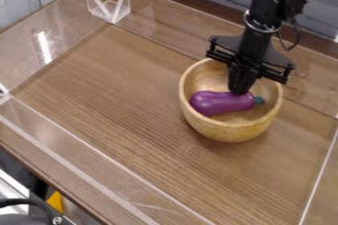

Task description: Put the purple eggplant in the brown bowl

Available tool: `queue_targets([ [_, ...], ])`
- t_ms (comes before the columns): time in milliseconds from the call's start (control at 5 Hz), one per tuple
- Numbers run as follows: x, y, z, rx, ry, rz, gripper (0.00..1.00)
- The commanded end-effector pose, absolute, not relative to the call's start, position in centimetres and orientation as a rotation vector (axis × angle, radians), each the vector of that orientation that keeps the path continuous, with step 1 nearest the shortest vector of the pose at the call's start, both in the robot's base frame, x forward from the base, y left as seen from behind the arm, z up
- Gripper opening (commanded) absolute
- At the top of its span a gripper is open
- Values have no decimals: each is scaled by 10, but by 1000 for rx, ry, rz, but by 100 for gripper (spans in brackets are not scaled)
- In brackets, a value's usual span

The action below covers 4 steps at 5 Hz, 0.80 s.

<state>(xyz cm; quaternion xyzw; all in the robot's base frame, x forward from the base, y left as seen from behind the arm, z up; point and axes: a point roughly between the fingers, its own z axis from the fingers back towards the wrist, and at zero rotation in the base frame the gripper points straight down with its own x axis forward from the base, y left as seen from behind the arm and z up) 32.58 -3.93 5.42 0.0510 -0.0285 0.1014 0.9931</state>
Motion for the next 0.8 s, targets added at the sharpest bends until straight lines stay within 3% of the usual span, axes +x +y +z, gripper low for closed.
queue_targets([
  [0, 334, -40, 69, 95, -95, 302, 0],
  [600, 349, -34, 69, 110, -79, 422, 0],
])
